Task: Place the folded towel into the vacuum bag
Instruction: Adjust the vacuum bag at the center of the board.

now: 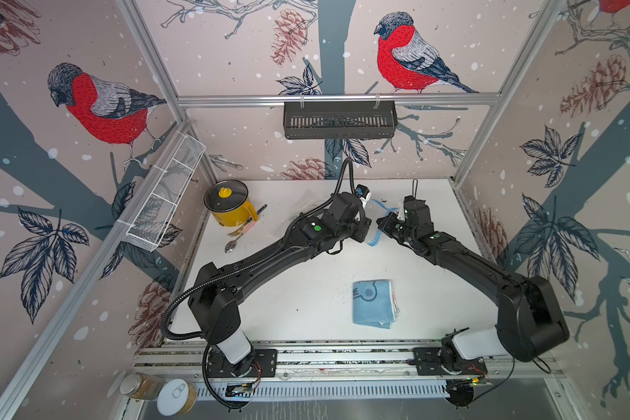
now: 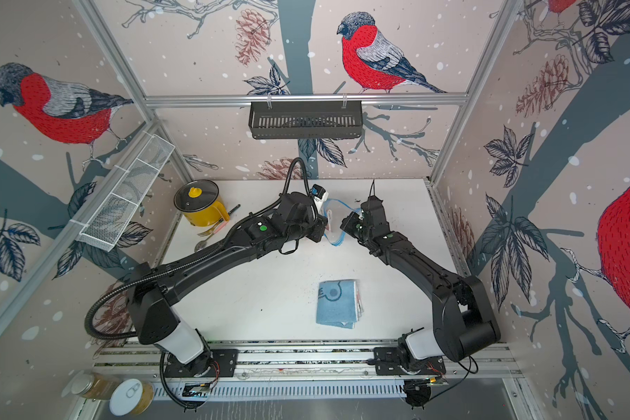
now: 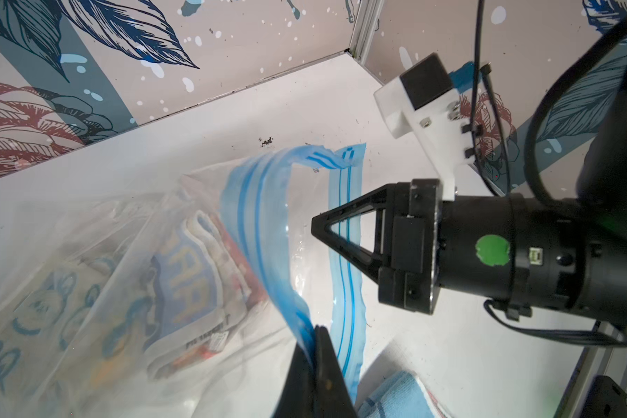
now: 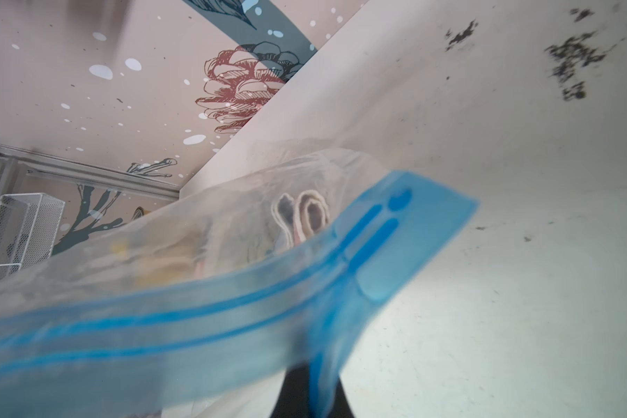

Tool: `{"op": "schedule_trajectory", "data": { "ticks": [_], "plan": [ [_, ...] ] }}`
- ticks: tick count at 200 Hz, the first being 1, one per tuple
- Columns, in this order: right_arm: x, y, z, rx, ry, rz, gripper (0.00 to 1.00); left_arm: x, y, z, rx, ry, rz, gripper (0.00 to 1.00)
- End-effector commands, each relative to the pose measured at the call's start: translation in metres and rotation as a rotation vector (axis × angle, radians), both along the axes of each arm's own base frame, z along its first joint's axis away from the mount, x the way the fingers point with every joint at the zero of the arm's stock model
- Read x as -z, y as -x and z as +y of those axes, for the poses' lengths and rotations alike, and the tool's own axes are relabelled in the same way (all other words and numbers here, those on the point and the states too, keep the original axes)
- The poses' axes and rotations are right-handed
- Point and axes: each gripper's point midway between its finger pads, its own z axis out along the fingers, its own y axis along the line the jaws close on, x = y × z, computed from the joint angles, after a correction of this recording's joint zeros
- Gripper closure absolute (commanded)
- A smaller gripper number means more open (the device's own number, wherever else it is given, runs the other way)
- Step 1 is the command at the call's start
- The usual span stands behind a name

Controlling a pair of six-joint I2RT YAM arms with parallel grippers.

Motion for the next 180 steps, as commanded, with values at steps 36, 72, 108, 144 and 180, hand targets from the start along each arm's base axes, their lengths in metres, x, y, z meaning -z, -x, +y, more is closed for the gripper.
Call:
{"op": "schedule_trajectory", "data": {
  "ticks": [36, 72, 108, 144, 180],
  "plan": [
    [0.033, 0.006, -0.023, 0.052, 0.066, 0.058, 0.98, 0.062, 0.028, 0.025, 0.039, -0.116, 0.110, 1.00],
    [0.060, 0.025, -0.006, -0.050, 0.096, 0.137, 0.82, 0.093, 0.034, 0.046, -0.017, -0.200, 0.170, 1.00],
    [0.061, 0.045, -0.016, -0.075, 0.178, 0.151, 0.40, 0.115, 0.025, 0.064, -0.089, -0.178, 0.284, 1.00],
    [0.032, 0.064, -0.032, -0.079, 0.246, 0.109, 0.17, 0.116, 0.007, 0.079, -0.150, -0.106, 0.320, 1.00],
    [0.028, 0.097, -0.027, -0.192, 0.313, 0.191, 0.15, 0.117, 0.001, 0.085, -0.180, -0.094, 0.315, 1.00]
  ]
}}
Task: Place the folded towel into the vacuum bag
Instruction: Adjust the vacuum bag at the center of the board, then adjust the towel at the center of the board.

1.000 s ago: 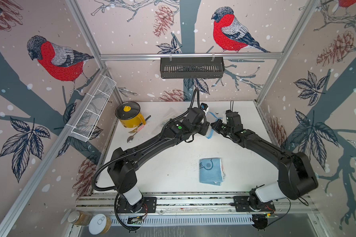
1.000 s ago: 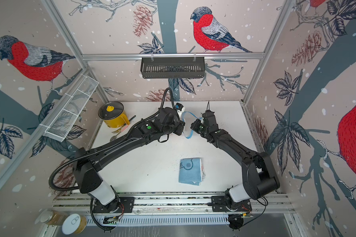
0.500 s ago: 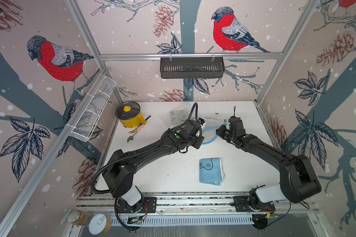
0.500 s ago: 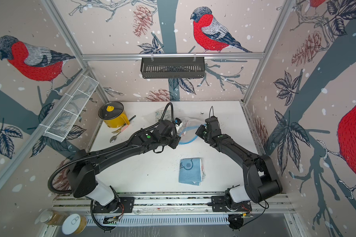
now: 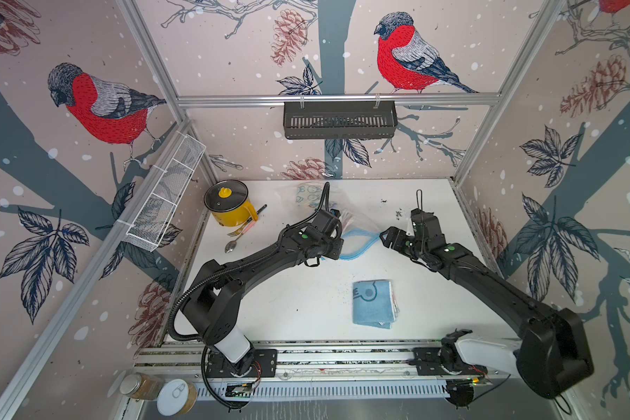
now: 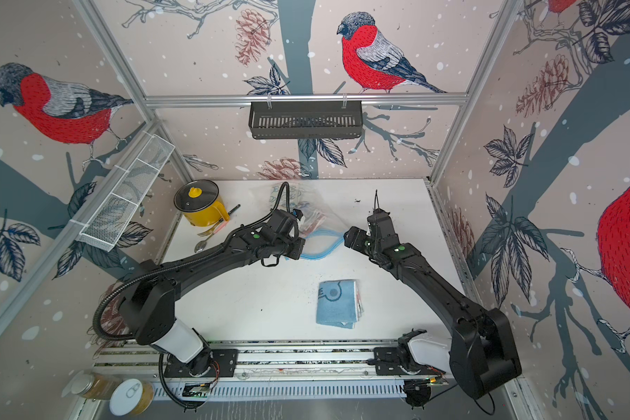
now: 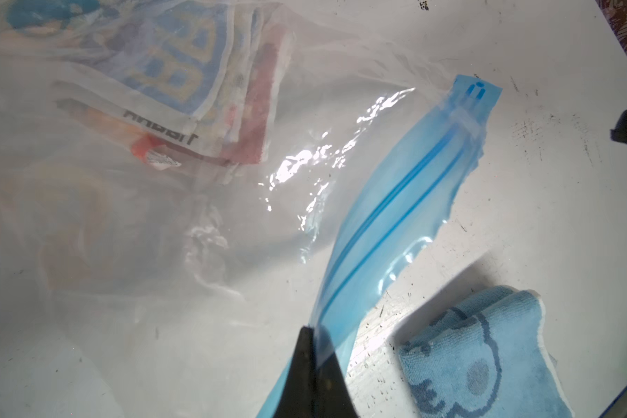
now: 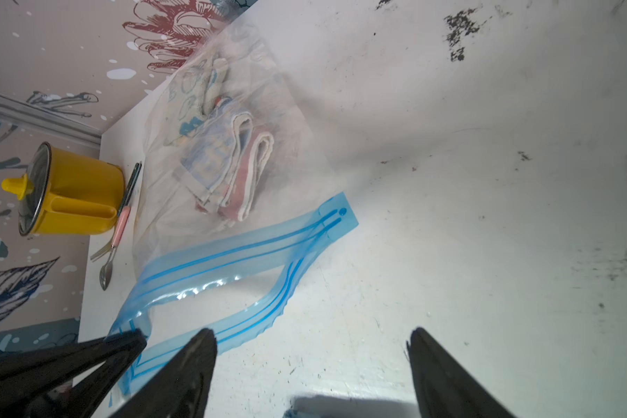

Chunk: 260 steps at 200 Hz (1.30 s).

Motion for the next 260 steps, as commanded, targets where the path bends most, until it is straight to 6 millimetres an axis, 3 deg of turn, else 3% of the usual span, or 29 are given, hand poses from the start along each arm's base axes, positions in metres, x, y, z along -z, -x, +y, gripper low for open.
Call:
{"op": "schedule_trajectory", "data": {
  "ticks": [1, 46, 86, 122, 162, 190, 237, 260],
  "plan": [
    [0.015, 0.031, -0.001, -0.088, 0.100, 0.116, 0.15, -0.002, -0.005, 0.001, -0.026, 0.033, -0.003, 1.00],
    [0.034, 0.087, 0.033, -0.274, 0.240, 0.244, 0.16, -0.001, -0.012, 0.011, -0.083, 0.070, 0.006, 1.00],
    [0.085, 0.131, 0.059, -0.381, 0.353, 0.398, 0.20, 0.000, -0.013, 0.019, -0.108, 0.106, 0.027, 1.00],
    [0.128, 0.148, 0.063, -0.386, 0.382, 0.495, 0.20, -0.008, -0.016, 0.027, -0.131, 0.088, -0.011, 1.00],
    [0.152, 0.139, 0.045, -0.301, 0.435, 0.535, 0.19, -0.010, -0.015, 0.033, -0.143, 0.073, -0.026, 1.00],
    [0.159, 0.123, 0.023, -0.181, 0.371, 0.562, 0.19, -0.016, -0.016, 0.035, -0.153, 0.077, -0.044, 1.00],
    [0.141, 0.082, -0.017, 0.092, 0.132, 0.524, 0.13, -0.017, -0.016, 0.036, -0.154, 0.074, -0.049, 1.00],
    [0.117, 0.063, -0.043, 0.192, 0.119, 0.459, 0.11, -0.015, -0.016, 0.035, -0.149, 0.074, -0.043, 1.00]
  ]
}}
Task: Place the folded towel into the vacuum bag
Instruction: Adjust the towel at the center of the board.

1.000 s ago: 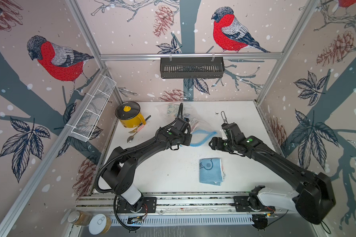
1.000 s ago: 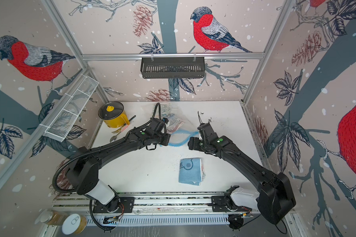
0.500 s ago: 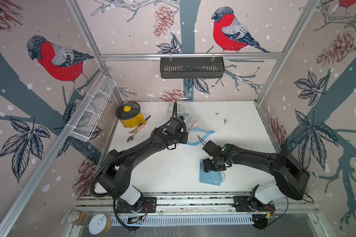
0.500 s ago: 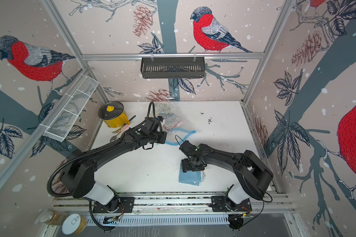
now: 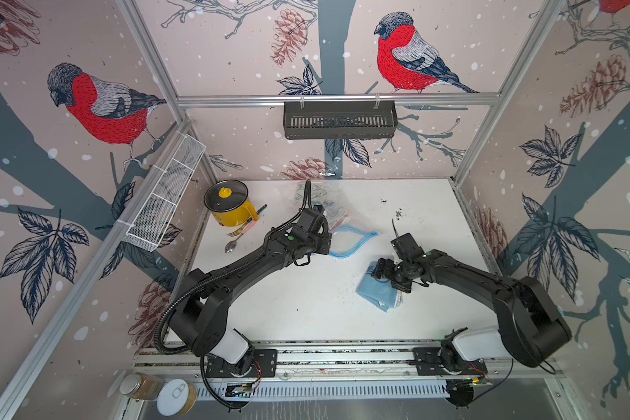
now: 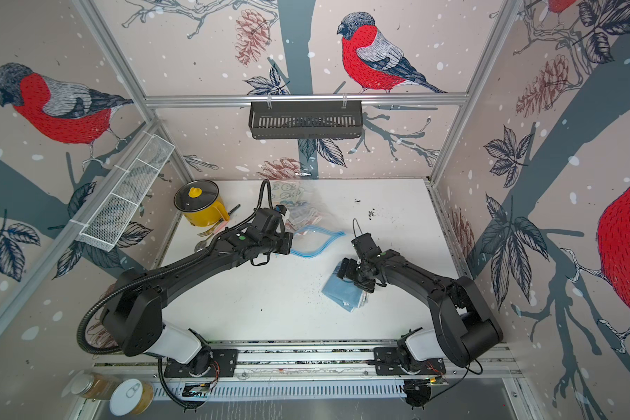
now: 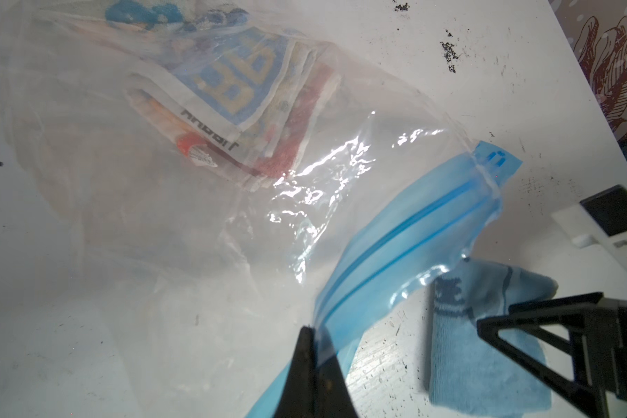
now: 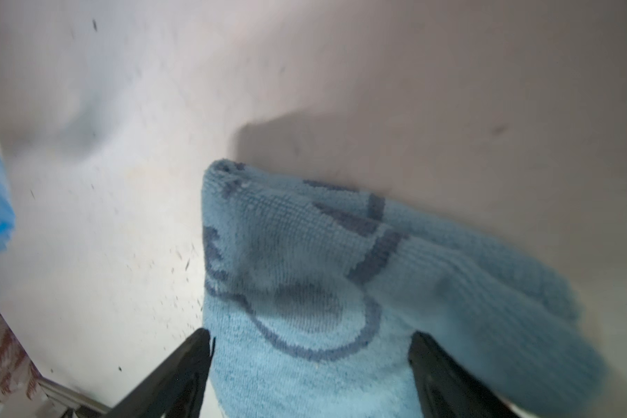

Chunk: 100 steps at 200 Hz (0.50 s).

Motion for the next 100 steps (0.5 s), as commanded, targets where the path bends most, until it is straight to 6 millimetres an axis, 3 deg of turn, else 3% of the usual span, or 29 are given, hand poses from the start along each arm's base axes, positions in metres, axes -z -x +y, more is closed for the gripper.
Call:
{"op": "schedule_trajectory", "data": {
  "ticks": [1, 22, 42, 100],
  "plan": [
    [-0.007, -0.011, -0.042, 0.133, 0.119, -0.038, 0.11, -0.002, -0.003, 0.000, -0.006, 0.003, -0.013, 1.00],
    [-0.031, -0.021, -0.066, 0.204, 0.154, -0.096, 0.10, -0.001, -0.001, -0.006, 0.024, 0.020, 0.000, 1.00],
    [-0.038, -0.018, -0.082, 0.251, 0.150, -0.088, 0.10, 0.003, 0.000, -0.008, 0.038, 0.015, 0.011, 1.00],
    [-0.011, 0.019, -0.109, 0.228, 0.235, 0.099, 0.17, 0.007, -0.001, -0.009, 0.043, 0.007, 0.024, 1.00]
  ]
}}
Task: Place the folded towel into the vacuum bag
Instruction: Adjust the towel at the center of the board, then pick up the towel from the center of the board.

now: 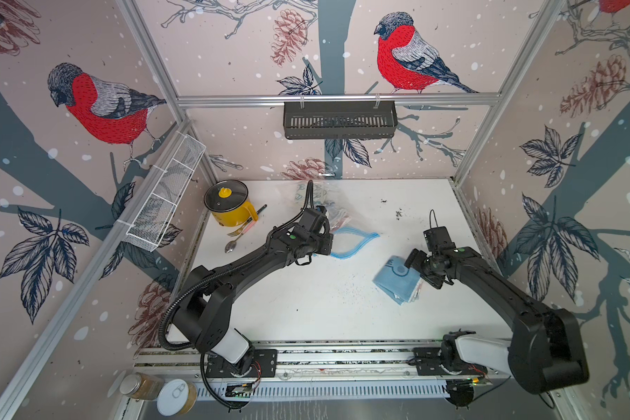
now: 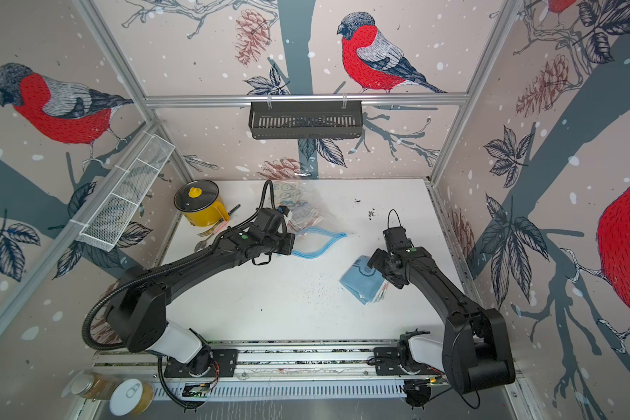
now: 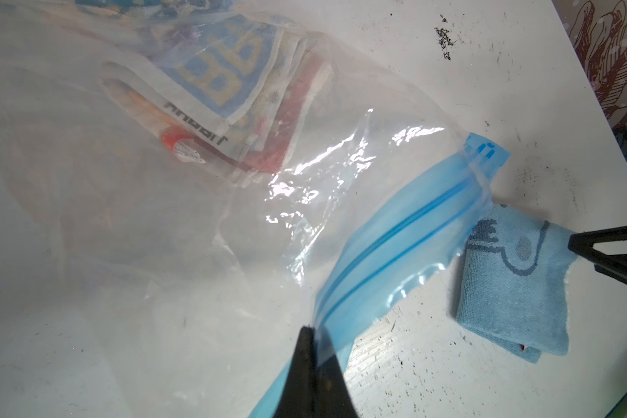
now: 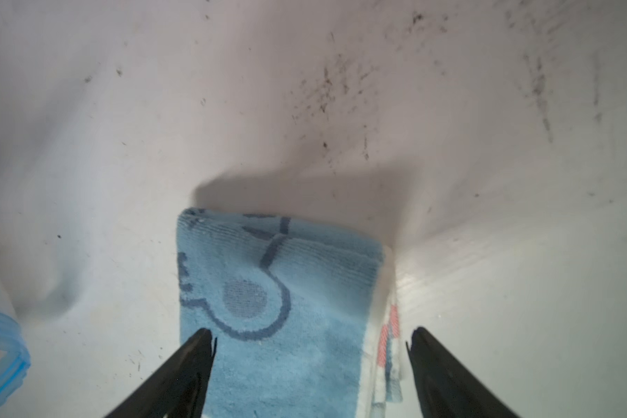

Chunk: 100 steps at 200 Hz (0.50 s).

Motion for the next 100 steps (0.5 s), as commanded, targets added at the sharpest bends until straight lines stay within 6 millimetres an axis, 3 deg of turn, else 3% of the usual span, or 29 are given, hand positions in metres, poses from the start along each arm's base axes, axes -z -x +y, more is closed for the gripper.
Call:
{"op": "schedule_trajectory", "data": {
  "ticks": [1, 59, 100],
  "plan": [
    [0.015, 0.025, -0.011, -0.025, 0.053, 0.121, 0.17, 0.000, -0.002, -0.003, 0.010, 0.006, -0.001, 1.00],
    [0.045, 0.038, 0.003, -0.029, -0.012, 0.185, 0.27, 0.001, -0.001, -0.007, 0.022, 0.022, 0.011, 1.00],
    [0.053, 0.042, 0.013, -0.082, 0.024, 0.224, 0.28, 0.002, 0.001, -0.007, 0.023, 0.023, 0.017, 1.00]
  ]
}}
